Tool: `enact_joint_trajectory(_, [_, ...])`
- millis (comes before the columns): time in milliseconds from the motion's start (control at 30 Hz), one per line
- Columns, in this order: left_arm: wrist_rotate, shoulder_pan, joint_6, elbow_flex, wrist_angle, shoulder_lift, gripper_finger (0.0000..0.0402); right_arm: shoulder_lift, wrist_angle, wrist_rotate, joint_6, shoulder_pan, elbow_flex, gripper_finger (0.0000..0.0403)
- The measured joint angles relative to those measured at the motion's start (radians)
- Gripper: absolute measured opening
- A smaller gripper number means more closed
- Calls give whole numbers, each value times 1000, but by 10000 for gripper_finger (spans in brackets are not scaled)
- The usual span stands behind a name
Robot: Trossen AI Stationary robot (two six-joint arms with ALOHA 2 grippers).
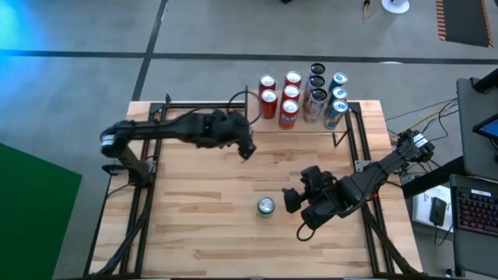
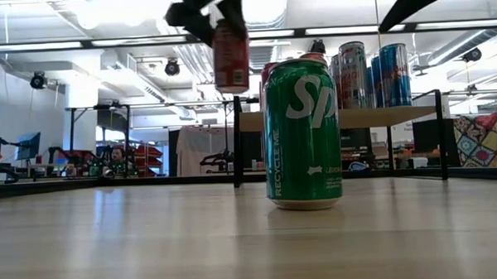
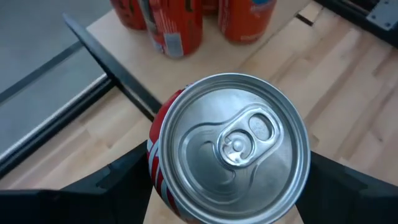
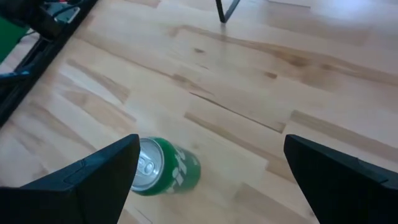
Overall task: Place canned beverage on shelf
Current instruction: Put the red-white soda can on the shelf aligned with the red-black soda cans
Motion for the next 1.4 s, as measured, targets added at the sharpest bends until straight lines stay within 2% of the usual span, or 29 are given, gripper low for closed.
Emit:
enact_joint_trajectory(400, [52,63,107,329,-43,233,292,0,-73,-8,8,15,-3,389])
enact_joint_trajectory(733, [79,108,139,617,-167,443,292,0,-116,-20,18,17,-3,389])
enact_joint_trajectory(833, [102,130,141,586,-121,436,292,0,-120,-30,18,17,-5,389])
enact_joint_trajectory(1167, [104,174,135,575,-123,433,292,0,-139,-34,26,28,-12,389])
enact_joint_trajectory(1267, [132,182,117,573,-122,435,293,0,-139,-35,26,28,-12,389])
enact_joint_trajectory(1400, [157,193,81,568,-125,442,318,0,-139,-35,26,28,-12,389])
